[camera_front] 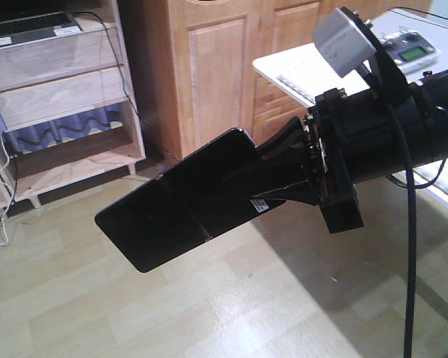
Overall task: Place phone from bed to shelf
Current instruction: 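Carry the phone in the right gripper toward the wooden shelves and desk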
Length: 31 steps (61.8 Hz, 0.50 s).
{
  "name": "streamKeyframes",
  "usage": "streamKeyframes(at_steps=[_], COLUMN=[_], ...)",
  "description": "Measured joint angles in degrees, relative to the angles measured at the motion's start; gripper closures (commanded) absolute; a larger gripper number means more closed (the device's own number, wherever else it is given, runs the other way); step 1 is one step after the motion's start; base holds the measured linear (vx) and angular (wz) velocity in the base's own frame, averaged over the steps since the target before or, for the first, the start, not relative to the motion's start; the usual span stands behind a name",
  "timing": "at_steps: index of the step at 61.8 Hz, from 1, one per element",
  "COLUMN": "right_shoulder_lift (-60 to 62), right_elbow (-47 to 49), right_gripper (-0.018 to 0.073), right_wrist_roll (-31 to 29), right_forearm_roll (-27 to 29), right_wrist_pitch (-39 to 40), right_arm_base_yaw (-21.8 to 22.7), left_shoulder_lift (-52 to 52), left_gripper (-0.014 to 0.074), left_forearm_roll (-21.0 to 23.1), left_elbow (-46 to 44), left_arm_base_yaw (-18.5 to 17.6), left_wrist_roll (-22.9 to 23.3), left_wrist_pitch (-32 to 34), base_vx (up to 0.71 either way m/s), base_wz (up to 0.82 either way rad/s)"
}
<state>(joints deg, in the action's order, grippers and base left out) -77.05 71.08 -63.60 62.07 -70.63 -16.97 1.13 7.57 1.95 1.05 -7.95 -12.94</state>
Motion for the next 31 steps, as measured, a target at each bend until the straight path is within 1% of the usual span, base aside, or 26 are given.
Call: streamKeyframes(at_steps=[15,31], right_shoulder_lift=[0.00,0.00], right_elbow=[0.00,0.00], right_gripper=[0.0564,0.0564], right_wrist_roll=[0.00,0.00], right_forearm_roll=[0.00,0.00], right_wrist_pitch=[0.00,0.00], right_arm_base_yaw=[0.00,0.00], left_shoulder_lift=[0.00,0.00], left_gripper=[0.0596,0.0596], left_forearm_roll=[0.00,0.00], left_elbow=[0.00,0.00], left_arm_base_yaw=[0.00,0.00], left_wrist_roll=[0.00,0.00], left_wrist_pitch=[0.00,0.00], base_vx=[0.35,0.35], base_wz=[0.19,0.11])
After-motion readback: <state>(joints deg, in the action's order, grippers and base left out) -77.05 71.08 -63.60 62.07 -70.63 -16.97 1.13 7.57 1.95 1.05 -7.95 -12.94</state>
